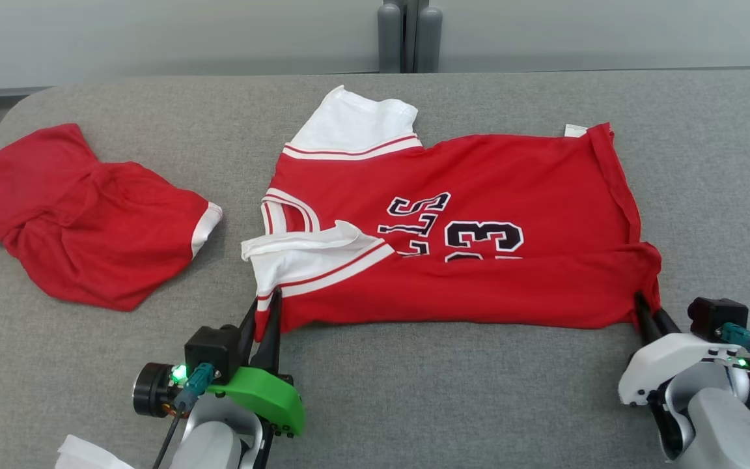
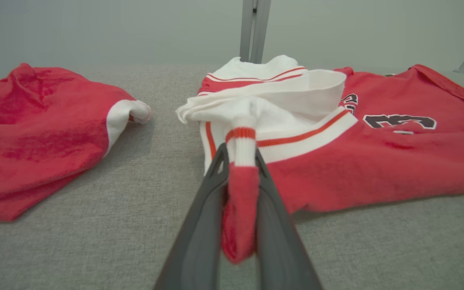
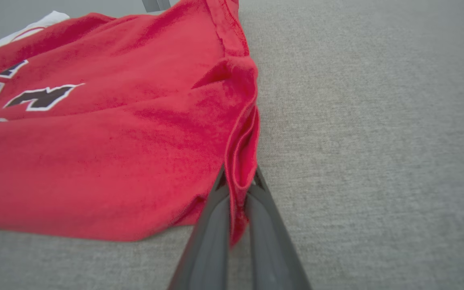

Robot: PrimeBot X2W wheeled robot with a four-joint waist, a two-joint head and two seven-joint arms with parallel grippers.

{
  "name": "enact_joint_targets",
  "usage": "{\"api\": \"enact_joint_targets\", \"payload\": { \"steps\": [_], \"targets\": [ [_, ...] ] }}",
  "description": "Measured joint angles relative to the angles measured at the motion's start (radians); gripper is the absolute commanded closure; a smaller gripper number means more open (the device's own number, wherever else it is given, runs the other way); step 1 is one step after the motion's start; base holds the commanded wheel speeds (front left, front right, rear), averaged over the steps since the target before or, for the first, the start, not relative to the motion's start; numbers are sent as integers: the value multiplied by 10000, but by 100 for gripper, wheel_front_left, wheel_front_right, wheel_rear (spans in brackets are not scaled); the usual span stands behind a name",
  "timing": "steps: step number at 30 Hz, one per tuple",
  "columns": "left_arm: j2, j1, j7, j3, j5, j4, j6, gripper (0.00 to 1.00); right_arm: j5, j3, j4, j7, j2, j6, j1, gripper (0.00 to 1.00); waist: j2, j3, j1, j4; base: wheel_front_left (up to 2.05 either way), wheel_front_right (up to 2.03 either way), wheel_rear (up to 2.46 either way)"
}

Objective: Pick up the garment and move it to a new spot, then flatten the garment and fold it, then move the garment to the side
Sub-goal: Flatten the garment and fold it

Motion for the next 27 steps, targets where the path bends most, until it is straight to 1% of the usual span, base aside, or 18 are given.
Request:
{"api": "enact_joint_targets", "payload": {
  "steps": [4, 11, 17, 21, 24, 25, 26, 27],
  "targets": [
    [-10, 100, 0, -165, 0, 238, -102, 100, -550, -247, -121, -38, -564, 0, 23, 100, 1, -178, 0, -98, 0, 0, 0],
    [-27, 557, 0, -583, -222, 499, -130, 100, -1569, -600, -798, 94, -1057, 12, 491, 100, 1, -580, 0, -300, 0, 0, 0],
    [-33, 1009, 0, -917, -376, 487, -79, 100, -1685, -934, -1814, 863, -1135, 12, 1497, 100, 0, -897, 0, -362, 0, 0, 0],
    [-33, 1340, -2, -1066, -385, 744, -36, 100, -1156, -1091, -2508, 1582, -928, 12, 2361, 100, 0, -1018, 0, -344, 0, 0, 0],
    [-23, 1446, 59, -1252, -385, 1072, -15, 100, -905, -1197, -2734, 2102, -817, 12, 2845, 100, 0, -1061, 0, -329, 0, 0, 0],
    [-27, 1447, 71, -1312, -403, 1139, -17, 69, -675, -1327, -2773, 2240, -708, 10, 2964, 52, 0, -1081, 0, -324, 0, 0, 0],
    [-19, 1445, 69, -1365, -510, 1170, -90, 18, -374, -1467, -2823, 2282, -523, 6, 3039, 0, 0, -1092, 0, -318, 0, 0, 0],
    [-15, 1440, 69, -1404, -573, 1179, -130, 0, -13, -1576, -2897, 2251, -326, 0, 3068, 0, 0, -1098, 0, -313, 0, 0, 0]
  ]
}}
